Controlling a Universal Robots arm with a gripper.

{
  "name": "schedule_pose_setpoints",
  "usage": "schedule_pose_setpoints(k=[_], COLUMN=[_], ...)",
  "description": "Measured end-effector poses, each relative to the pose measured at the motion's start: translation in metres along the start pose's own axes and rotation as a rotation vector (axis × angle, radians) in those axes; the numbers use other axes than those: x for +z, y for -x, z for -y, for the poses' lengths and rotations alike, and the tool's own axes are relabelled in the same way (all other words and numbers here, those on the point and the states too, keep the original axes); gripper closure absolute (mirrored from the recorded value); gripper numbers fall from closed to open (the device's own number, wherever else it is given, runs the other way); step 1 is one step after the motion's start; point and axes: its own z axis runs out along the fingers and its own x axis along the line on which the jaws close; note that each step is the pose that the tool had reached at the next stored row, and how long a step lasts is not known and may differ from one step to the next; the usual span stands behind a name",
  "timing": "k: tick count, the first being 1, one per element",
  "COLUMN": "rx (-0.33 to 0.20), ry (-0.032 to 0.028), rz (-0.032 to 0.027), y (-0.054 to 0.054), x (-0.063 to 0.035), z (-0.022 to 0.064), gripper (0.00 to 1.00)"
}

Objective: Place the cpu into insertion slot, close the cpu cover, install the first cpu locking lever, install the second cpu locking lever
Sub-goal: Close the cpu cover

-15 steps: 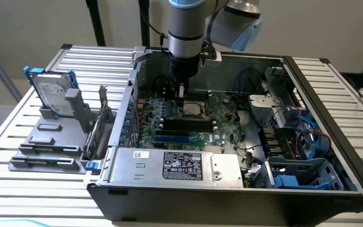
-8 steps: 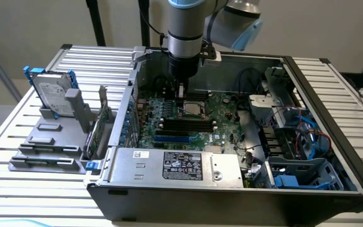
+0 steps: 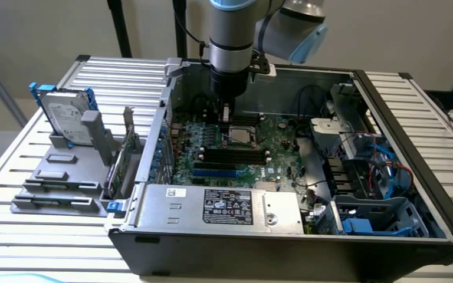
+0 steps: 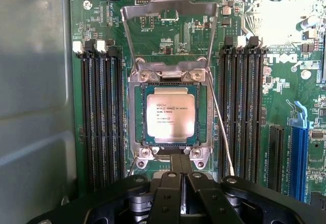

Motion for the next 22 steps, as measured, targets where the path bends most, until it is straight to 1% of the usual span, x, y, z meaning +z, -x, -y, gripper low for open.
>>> schedule_pose_setpoints(k=[3,5,9,13,17,22], rx=[0.0,0.0,0.0,0.0,0.001,0.001], ry=[-0.0003,-0.0032,-0.0129,-0.0242,-0.0345,-0.0453], rz=[0.0001,0.0001,0.0005,0.001,0.0013,0.0016], y=[0.0,0.0,-0.001,-0.002,-0.003,-0.004], x=[-0.0001,-0.0006,-0.0049,-0.012,-0.0221,-0.0364], z=[-0.0006,-0.0063,-0.0236,-0.0419,-0.0603,-0.083], gripper=[0.89,0.89,0.89,0.89,0.89,0.89])
